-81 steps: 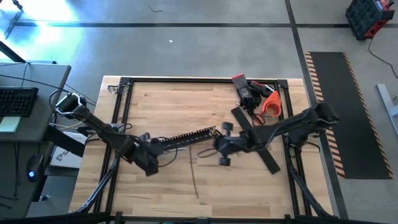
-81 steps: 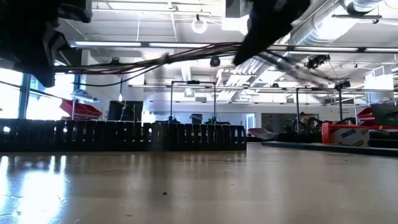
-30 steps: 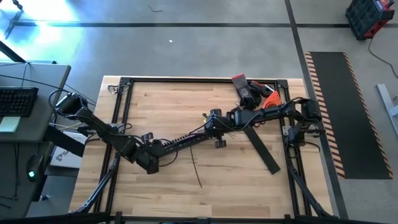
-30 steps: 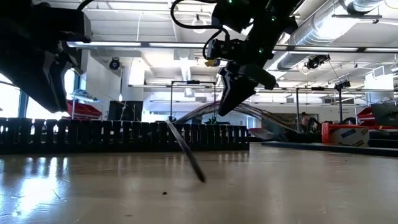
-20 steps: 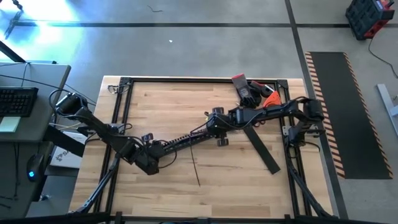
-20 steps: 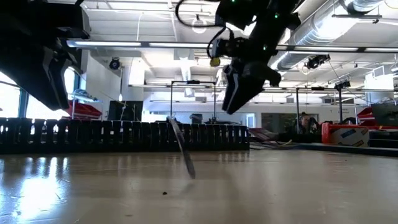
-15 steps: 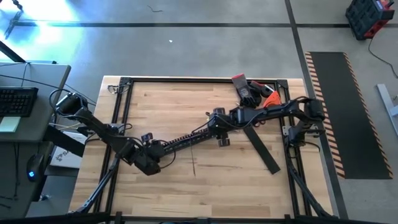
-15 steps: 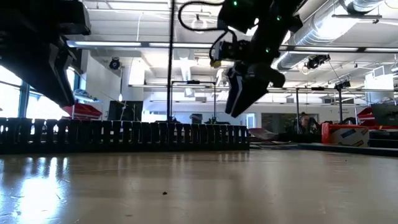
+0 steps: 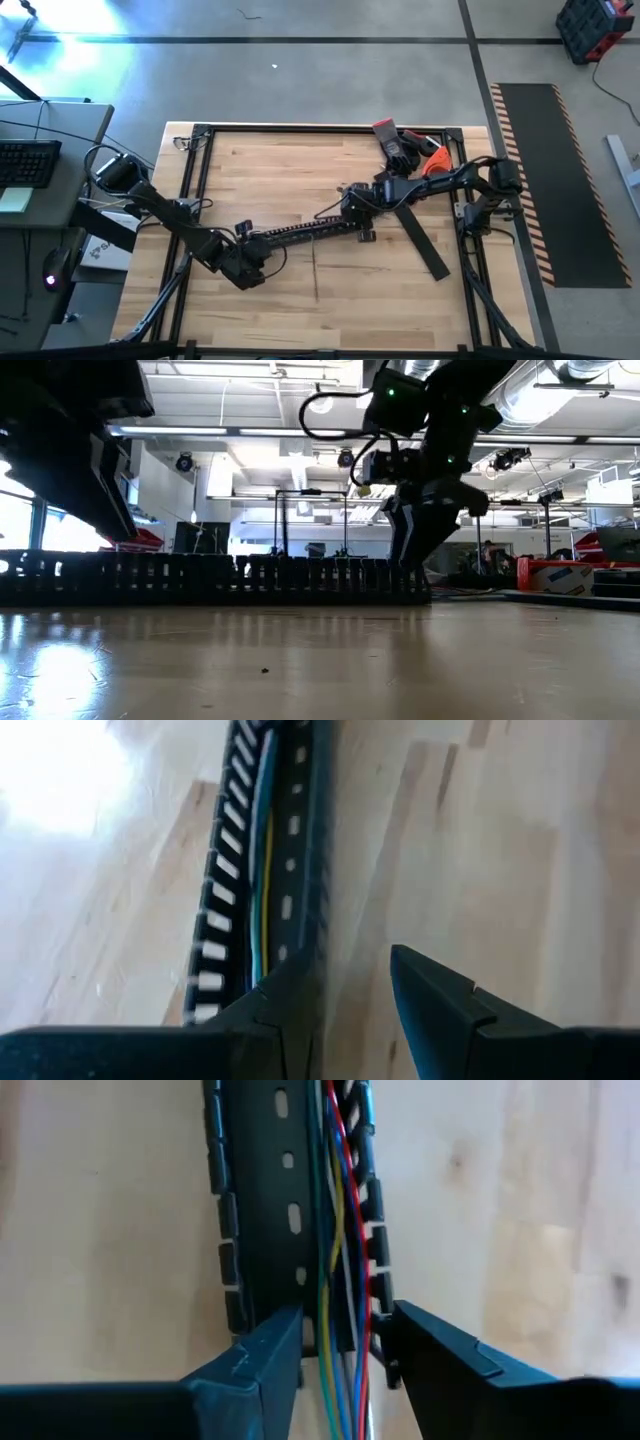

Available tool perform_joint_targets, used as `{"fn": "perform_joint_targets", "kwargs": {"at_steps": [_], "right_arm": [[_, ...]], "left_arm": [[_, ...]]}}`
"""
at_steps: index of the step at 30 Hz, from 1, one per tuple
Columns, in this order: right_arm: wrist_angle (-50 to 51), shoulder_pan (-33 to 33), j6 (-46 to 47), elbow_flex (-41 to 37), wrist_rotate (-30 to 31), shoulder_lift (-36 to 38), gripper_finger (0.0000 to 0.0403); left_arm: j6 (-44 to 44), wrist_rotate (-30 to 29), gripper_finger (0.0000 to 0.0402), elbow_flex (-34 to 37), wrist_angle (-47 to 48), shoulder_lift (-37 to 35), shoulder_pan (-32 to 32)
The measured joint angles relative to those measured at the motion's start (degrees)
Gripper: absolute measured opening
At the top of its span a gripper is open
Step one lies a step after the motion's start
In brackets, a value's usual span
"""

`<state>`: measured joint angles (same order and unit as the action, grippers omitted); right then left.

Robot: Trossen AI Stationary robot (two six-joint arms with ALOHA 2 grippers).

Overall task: Ziptie cables
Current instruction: Insert the zip-tied cables into the black cable duct, then close the black cable duct with the black duct lid

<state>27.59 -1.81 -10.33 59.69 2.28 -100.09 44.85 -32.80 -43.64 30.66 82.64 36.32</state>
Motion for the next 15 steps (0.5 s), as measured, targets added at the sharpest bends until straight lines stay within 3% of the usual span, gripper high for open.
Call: {"fn": "perform_joint_targets", "kwargs": {"at_steps": [3, 9, 15], "right_arm": [[0.12, 1.81, 0.88, 0.12, -0.13, 0.16, 0.0140], [1.26, 4.95, 4.38, 0.12, 5.34, 5.76, 0.0139], [11.92, 7.22, 19.49, -0.47, 14.00, 15.09, 0.0139]], "left_arm": [[-0.01, -0.21, 0.0115, 0.00, -1.48, 2.21, -0.31], [0.78, -1.35, 0.0115, 0.00, -2.33, 3.23, -0.29], [1.33, -5.28, 0.0115, 0.00, -1.99, 2.44, 0.01]]}}
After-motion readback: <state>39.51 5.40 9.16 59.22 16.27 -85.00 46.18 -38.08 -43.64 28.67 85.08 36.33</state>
